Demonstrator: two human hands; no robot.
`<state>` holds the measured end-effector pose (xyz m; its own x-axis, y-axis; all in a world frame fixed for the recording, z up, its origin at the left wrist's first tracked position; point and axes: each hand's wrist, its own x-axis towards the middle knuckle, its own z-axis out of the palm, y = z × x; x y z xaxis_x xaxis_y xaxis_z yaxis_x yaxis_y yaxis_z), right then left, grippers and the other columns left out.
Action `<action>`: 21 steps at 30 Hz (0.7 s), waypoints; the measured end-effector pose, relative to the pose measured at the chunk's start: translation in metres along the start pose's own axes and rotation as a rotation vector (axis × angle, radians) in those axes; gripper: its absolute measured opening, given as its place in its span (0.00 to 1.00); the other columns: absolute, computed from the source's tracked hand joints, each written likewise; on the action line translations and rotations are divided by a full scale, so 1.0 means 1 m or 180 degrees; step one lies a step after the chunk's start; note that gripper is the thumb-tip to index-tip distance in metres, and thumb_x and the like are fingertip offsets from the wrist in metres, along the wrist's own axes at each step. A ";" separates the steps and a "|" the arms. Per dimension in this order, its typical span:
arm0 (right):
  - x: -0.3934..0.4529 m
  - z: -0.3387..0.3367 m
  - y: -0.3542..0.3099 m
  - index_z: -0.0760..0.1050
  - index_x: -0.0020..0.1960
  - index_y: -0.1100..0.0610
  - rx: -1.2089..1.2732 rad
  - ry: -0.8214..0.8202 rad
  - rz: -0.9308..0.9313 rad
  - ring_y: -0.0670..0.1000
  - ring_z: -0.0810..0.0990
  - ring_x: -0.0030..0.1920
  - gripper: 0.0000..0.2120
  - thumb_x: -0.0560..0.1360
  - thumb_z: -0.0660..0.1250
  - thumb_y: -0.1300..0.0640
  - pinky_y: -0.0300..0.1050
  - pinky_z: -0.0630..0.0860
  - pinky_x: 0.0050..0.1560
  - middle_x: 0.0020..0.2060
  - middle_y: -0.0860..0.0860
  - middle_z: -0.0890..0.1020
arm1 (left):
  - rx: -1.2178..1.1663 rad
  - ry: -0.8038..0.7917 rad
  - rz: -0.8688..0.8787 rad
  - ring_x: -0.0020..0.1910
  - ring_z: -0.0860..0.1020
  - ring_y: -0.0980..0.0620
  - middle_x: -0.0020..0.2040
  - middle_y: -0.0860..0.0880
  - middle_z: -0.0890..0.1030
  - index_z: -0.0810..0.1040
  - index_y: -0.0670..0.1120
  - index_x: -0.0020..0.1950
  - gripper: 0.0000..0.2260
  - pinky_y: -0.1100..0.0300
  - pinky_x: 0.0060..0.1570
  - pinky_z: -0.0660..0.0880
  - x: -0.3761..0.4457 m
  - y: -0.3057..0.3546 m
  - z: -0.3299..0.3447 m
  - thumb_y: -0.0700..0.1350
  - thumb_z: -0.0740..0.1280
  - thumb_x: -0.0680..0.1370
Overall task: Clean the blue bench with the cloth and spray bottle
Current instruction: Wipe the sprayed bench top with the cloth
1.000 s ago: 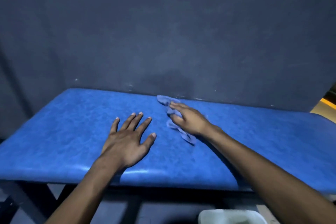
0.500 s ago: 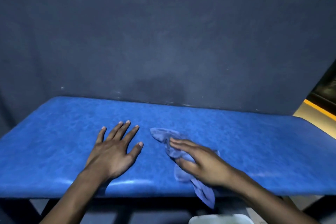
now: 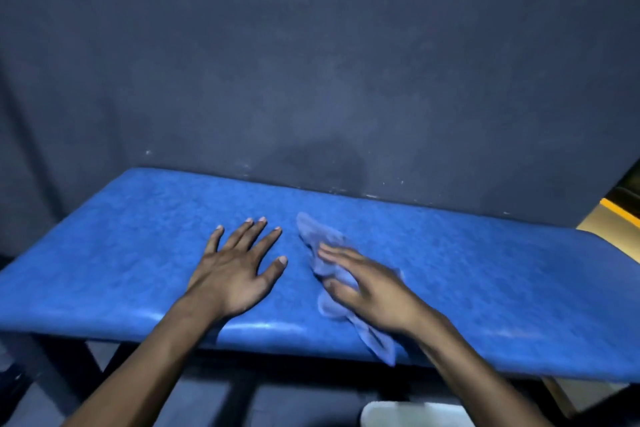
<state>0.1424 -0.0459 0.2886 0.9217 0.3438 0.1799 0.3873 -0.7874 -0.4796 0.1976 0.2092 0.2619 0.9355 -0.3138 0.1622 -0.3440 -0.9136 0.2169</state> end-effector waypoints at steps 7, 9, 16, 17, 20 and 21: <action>0.016 -0.028 0.048 0.72 0.72 0.50 -0.0145 0.0206 0.0284 0.39 0.65 0.74 0.21 0.79 0.64 0.53 0.42 0.62 0.75 0.73 0.42 0.71 | -0.0044 -0.0051 -0.0001 0.80 0.39 0.60 0.82 0.60 0.44 0.46 0.63 0.81 0.31 0.45 0.77 0.36 0.001 0.002 0.001 0.69 0.41 0.78; 0.062 -0.026 0.052 0.70 0.73 0.50 -0.0257 0.0373 0.0546 0.44 0.65 0.75 0.22 0.80 0.63 0.52 0.42 0.60 0.75 0.74 0.45 0.69 | -0.0043 -0.0066 0.0003 0.80 0.39 0.60 0.82 0.59 0.44 0.46 0.63 0.81 0.31 0.45 0.77 0.36 0.002 0.002 0.001 0.69 0.41 0.79; 0.123 -0.004 0.017 0.70 0.44 0.43 -0.0355 0.0111 0.0451 0.47 0.73 0.64 0.05 0.78 0.59 0.50 0.51 0.71 0.61 0.57 0.43 0.77 | -0.0050 0.0004 0.0012 0.80 0.42 0.60 0.82 0.60 0.47 0.50 0.63 0.80 0.31 0.45 0.78 0.39 0.004 -0.002 0.005 0.70 0.42 0.78; 0.115 -0.004 0.012 0.70 0.44 0.43 -0.0336 0.0035 0.0380 0.47 0.73 0.62 0.06 0.78 0.58 0.49 0.52 0.71 0.62 0.55 0.44 0.77 | -0.0046 0.0002 0.0018 0.80 0.43 0.60 0.82 0.60 0.48 0.50 0.63 0.80 0.31 0.45 0.78 0.40 0.005 -0.003 0.005 0.70 0.42 0.77; 0.075 -0.002 0.002 0.76 0.58 0.47 -0.0417 -0.0107 0.0174 0.49 0.72 0.68 0.13 0.79 0.58 0.43 0.50 0.66 0.71 0.63 0.46 0.78 | 0.0002 -0.0057 0.0035 0.81 0.45 0.58 0.82 0.59 0.50 0.51 0.64 0.80 0.32 0.44 0.78 0.41 0.007 -0.004 0.003 0.71 0.42 0.76; 0.058 -0.001 -0.001 0.76 0.63 0.48 -0.0454 -0.0087 0.0188 0.49 0.69 0.70 0.16 0.79 0.60 0.43 0.45 0.62 0.73 0.67 0.45 0.76 | 0.0012 -0.0081 0.0027 0.81 0.46 0.58 0.82 0.58 0.50 0.51 0.64 0.80 0.33 0.44 0.78 0.42 0.007 -0.004 0.003 0.71 0.42 0.76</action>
<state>0.1954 -0.0252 0.3002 0.9427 0.3071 0.1306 0.3337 -0.8707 -0.3613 0.2057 0.2102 0.2590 0.9343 -0.3281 0.1393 -0.3518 -0.9118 0.2119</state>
